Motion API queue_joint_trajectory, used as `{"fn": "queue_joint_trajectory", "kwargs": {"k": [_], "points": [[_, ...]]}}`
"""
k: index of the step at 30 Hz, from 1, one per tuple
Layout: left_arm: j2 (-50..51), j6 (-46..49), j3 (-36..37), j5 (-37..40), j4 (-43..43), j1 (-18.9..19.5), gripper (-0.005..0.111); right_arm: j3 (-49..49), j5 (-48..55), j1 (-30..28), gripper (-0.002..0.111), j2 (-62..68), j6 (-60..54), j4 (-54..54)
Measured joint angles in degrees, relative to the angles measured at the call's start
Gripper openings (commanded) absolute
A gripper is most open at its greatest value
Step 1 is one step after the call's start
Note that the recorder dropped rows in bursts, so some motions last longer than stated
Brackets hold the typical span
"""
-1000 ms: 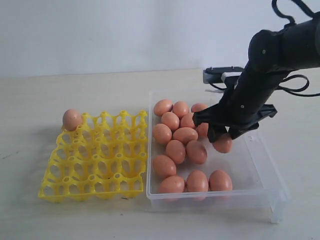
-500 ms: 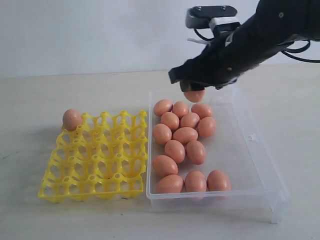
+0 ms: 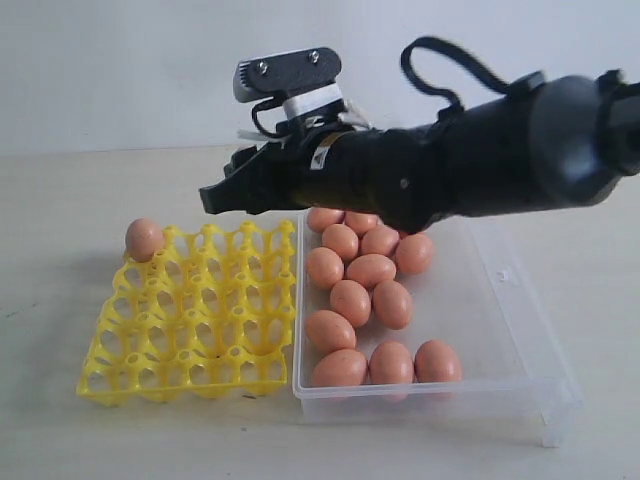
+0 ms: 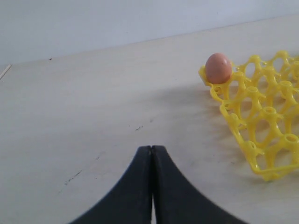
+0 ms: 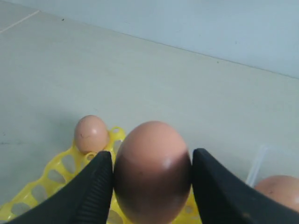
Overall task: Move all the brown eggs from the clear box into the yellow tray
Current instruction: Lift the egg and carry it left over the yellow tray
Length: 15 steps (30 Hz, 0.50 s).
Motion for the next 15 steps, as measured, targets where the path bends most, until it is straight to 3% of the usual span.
{"fn": "queue_joint_trajectory", "kwargs": {"k": [6, 15], "points": [[0.0, 0.0, 0.0, 0.0, 0.0, 0.0, 0.000, 0.0, -11.7, 2.8, 0.000, 5.6, 3.5, -1.1], [0.0, 0.0, 0.0, 0.0, 0.0, 0.0, 0.000, -4.6, -21.0, 3.4, 0.000, 13.2, 12.1, -16.8]]}}
